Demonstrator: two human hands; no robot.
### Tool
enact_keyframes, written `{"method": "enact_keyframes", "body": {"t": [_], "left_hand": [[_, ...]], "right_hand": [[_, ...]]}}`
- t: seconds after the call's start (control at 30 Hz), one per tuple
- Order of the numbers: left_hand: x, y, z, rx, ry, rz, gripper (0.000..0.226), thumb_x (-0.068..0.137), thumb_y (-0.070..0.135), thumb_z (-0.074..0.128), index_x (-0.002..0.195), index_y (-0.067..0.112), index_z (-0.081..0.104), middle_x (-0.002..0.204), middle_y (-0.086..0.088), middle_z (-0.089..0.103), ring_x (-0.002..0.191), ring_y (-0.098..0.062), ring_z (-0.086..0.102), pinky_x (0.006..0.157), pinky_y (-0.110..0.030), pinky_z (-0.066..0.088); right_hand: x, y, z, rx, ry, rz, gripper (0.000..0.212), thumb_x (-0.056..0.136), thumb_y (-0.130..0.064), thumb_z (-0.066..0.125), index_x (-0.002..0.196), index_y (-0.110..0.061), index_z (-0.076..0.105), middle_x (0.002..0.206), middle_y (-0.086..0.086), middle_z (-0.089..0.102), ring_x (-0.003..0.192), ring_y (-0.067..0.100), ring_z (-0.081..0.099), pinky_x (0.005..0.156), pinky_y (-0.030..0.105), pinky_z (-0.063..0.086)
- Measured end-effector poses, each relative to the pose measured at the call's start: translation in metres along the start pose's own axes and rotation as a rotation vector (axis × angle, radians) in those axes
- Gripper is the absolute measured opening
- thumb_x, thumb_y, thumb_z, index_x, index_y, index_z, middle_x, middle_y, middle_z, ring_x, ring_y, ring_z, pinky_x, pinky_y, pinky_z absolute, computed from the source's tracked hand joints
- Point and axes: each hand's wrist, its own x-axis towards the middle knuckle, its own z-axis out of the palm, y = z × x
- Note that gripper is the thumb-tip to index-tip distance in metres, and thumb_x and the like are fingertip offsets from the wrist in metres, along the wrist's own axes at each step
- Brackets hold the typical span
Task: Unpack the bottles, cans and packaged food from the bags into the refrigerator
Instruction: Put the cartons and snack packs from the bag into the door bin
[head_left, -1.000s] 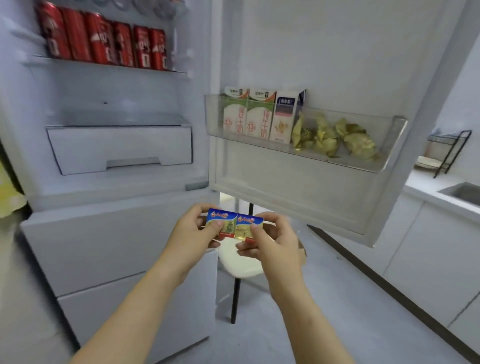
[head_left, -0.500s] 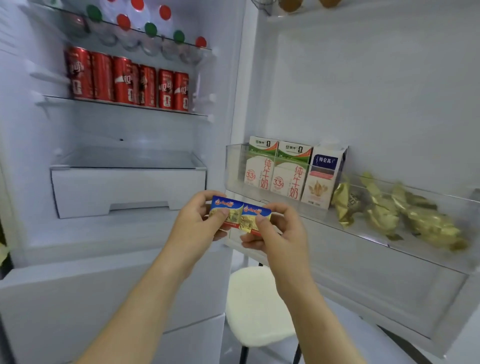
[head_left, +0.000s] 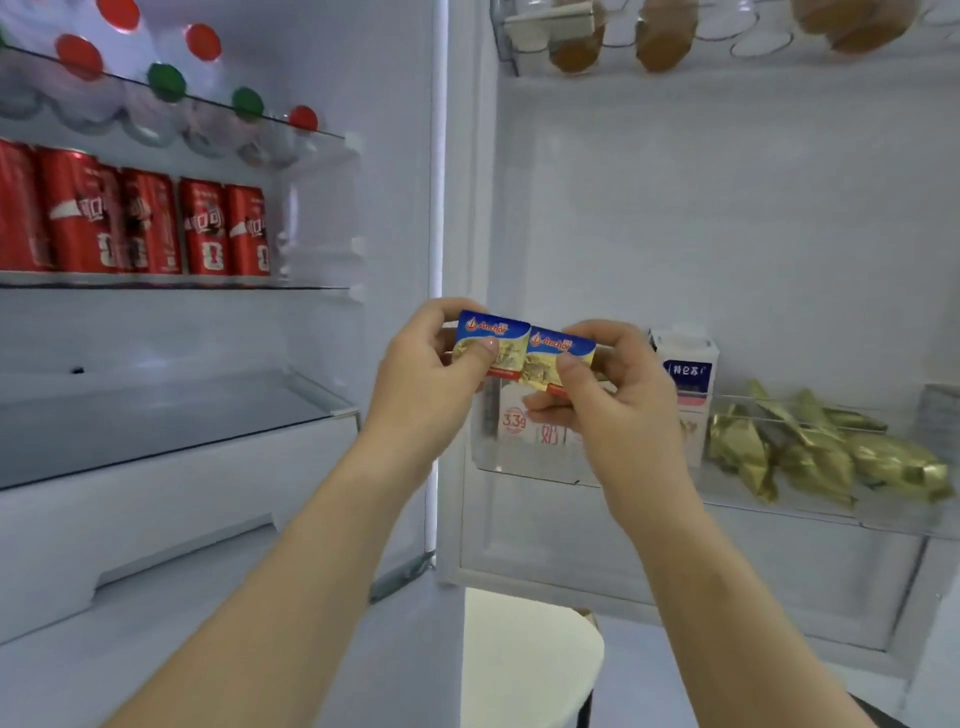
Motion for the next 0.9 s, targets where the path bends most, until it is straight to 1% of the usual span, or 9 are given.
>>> {"method": "enact_keyframes", "body": {"t": [0.13, 0.23, 0.37, 0.43, 0.5, 0.6, 0.7, 0.8, 0.9], "left_hand": [[0.031, 0.015, 0.008, -0.032, -0.078, 0.093, 0.023, 0.092, 0.013, 0.057, 0.088, 0.033, 0.048, 0.092, 0.003, 0.065, 0.074, -0.006, 0.067, 0.057, -0.017, 0.053], [0.051, 0.015, 0.014, 0.042, -0.143, 0.072, 0.023, 0.09, 0.015, 0.059, 0.082, 0.029, 0.043, 0.091, 0.003, 0.062, 0.081, -0.011, 0.065, 0.061, -0.022, 0.057], [0.065, 0.0, 0.026, 0.406, -0.307, 0.025, 0.024, 0.087, 0.016, 0.06, 0.077, 0.026, 0.041, 0.086, 0.003, 0.06, 0.079, -0.011, 0.062, 0.059, -0.026, 0.052], [0.07, -0.006, 0.029, 0.521, -0.384, -0.016, 0.022, 0.087, 0.018, 0.059, 0.077, 0.025, 0.042, 0.086, 0.004, 0.059, 0.076, -0.008, 0.059, 0.061, -0.028, 0.053], [0.074, -0.01, 0.03, 0.534, -0.422, -0.076, 0.018, 0.087, 0.018, 0.06, 0.08, 0.023, 0.045, 0.088, 0.002, 0.061, 0.076, -0.008, 0.059, 0.062, -0.029, 0.054], [0.076, -0.014, 0.032, 0.616, -0.481, -0.085, 0.013, 0.083, 0.018, 0.065, 0.086, 0.019, 0.052, 0.088, 0.003, 0.062, 0.078, -0.01, 0.061, 0.063, -0.026, 0.054], [0.082, -0.012, 0.034, 0.85, -0.588, -0.008, 0.01, 0.08, 0.014, 0.069, 0.086, 0.016, 0.061, 0.086, 0.007, 0.06, 0.081, -0.011, 0.057, 0.068, -0.023, 0.05], [0.092, -0.008, 0.04, 1.023, -0.746, -0.043, 0.016, 0.08, 0.012, 0.069, 0.07, 0.022, 0.061, 0.078, 0.008, 0.059, 0.069, -0.008, 0.053, 0.059, -0.019, 0.045], [0.099, -0.005, 0.049, 1.116, -0.92, -0.163, 0.019, 0.076, 0.017, 0.076, 0.068, 0.023, 0.059, 0.08, 0.005, 0.063, 0.07, -0.013, 0.06, 0.058, -0.021, 0.047]], "right_hand": [[0.028, -0.025, -0.004, -0.136, 0.044, -0.078, 0.019, 0.094, -0.007, 0.052, 0.09, -0.025, 0.051, 0.095, 0.004, 0.062, 0.061, 0.017, 0.068, 0.058, 0.029, 0.059], [0.054, -0.029, -0.014, -0.279, 0.019, 0.002, 0.017, 0.093, -0.011, 0.054, 0.088, -0.027, 0.05, 0.095, 0.005, 0.066, 0.064, 0.017, 0.07, 0.058, 0.028, 0.059], [0.074, -0.009, -0.035, -0.621, -0.045, 0.141, 0.018, 0.084, -0.02, 0.066, 0.077, -0.031, 0.054, 0.077, 0.0, 0.073, 0.07, 0.017, 0.071, 0.074, 0.048, 0.057], [0.079, -0.004, -0.04, -0.655, -0.061, 0.204, 0.02, 0.079, -0.024, 0.069, 0.07, -0.032, 0.053, 0.073, -0.003, 0.073, 0.07, 0.021, 0.071, 0.077, 0.053, 0.055], [0.084, -0.001, -0.043, -0.695, -0.088, 0.257, 0.022, 0.077, -0.021, 0.07, 0.069, -0.031, 0.053, 0.074, -0.001, 0.073, 0.073, 0.025, 0.071, 0.077, 0.05, 0.056], [0.09, 0.001, -0.048, -0.725, -0.17, 0.333, 0.02, 0.077, -0.011, 0.071, 0.073, -0.018, 0.053, 0.084, 0.012, 0.072, 0.076, 0.03, 0.07, 0.07, 0.04, 0.055], [0.097, 0.007, -0.05, -0.813, -0.282, 0.408, 0.018, 0.075, -0.006, 0.072, 0.071, -0.014, 0.057, 0.087, 0.01, 0.069, 0.072, 0.02, 0.065, 0.064, 0.025, 0.056], [0.104, 0.013, -0.049, -0.861, -0.415, 0.51, 0.017, 0.074, -0.002, 0.072, 0.068, -0.014, 0.061, 0.09, 0.01, 0.07, 0.085, 0.024, 0.069, 0.078, 0.039, 0.058], [0.108, 0.01, -0.052, -0.858, -0.533, 0.647, 0.017, 0.076, -0.004, 0.073, 0.07, -0.013, 0.06, 0.077, 0.006, 0.069, 0.07, 0.019, 0.067, 0.075, 0.037, 0.059]]}}
